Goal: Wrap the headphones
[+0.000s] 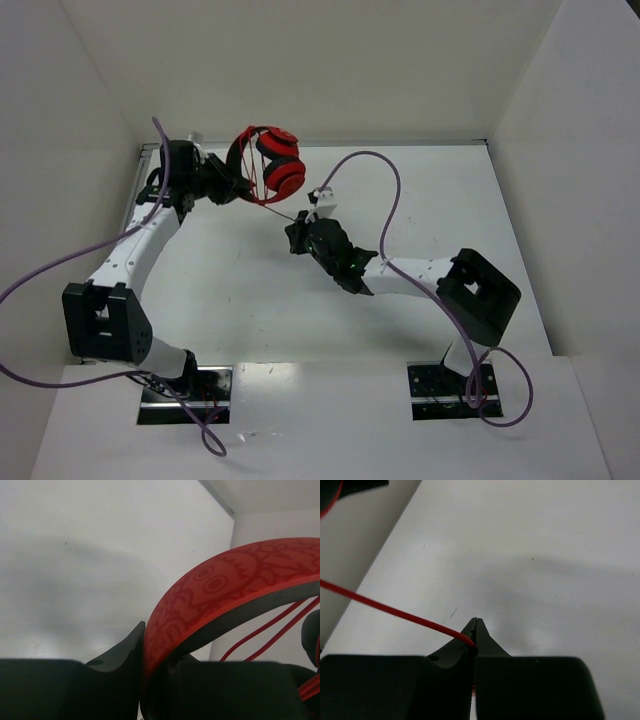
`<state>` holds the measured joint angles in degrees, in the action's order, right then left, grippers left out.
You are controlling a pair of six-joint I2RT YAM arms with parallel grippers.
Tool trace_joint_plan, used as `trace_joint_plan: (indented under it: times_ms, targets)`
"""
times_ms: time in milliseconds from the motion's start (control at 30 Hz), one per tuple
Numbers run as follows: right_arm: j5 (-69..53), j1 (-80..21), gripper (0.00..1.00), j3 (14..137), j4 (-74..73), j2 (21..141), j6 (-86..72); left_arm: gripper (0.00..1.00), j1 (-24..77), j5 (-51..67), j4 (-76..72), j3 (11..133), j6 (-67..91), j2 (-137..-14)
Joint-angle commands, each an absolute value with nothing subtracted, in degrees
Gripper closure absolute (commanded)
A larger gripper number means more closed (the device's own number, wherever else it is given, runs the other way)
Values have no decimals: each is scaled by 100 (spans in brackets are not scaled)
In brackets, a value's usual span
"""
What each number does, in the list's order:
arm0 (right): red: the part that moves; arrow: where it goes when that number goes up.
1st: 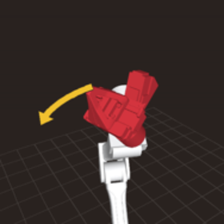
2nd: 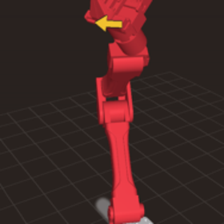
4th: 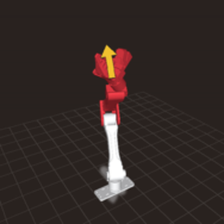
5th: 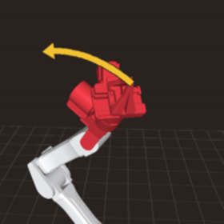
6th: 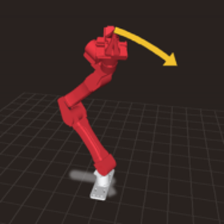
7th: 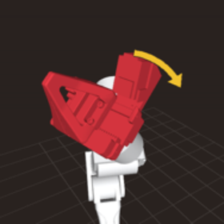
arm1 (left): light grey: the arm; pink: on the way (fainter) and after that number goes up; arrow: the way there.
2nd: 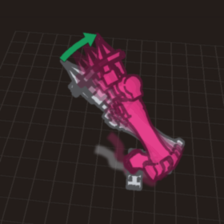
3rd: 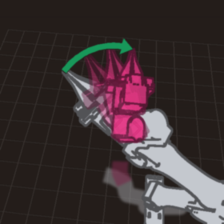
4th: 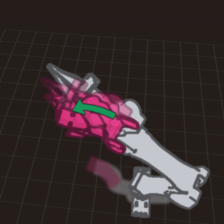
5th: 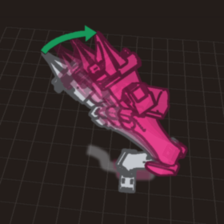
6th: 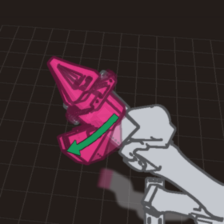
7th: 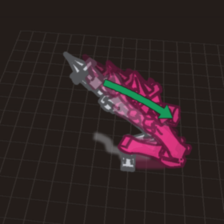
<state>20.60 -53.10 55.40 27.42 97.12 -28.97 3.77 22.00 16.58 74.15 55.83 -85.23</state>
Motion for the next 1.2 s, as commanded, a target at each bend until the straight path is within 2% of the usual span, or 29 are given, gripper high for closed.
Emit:
trace_joint_plan:
  times_ms: [0,133,267,567,667,867,933,1100,1167]
  targets:
    - [2584,-5063,99,5134,3172,9571,-2655,100,281,2732,1134,6973,5424,-7876]
    - [2277,-5010,98,4914,3612,9623,-2286,100,281,3374,1002,6059,5247,-7822]
    - [2136,-4957,93,4913,3771,9747,-2224,100,281,3849,940,5661,5010,-7770]
    - [1864,-4957,91,5079,3885,10037,-2355,100,281,3990,1072,5484,5132,-7708]
    - [1863,-4957,84,5132,3885,10151,-2486,100,281,3990,1256,5423,4975,-7708]
    - [1863,-4957,81,5229,3719,10485,-2856,100,281,3535,1564,5160,4378,-7708]
    - [1863,-4957,82,5421,3587,10713,-2918,100,281,3367,1564,4993,4272,-7761]
    - [1574,-4791,98,5756,3313,11038,-2971,100,281,2611,1757,4939,3938,-7822]
    - [1521,-4720,99,5757,3366,11100,-3050,100,281,2305,1811,4992,3719,-7883]
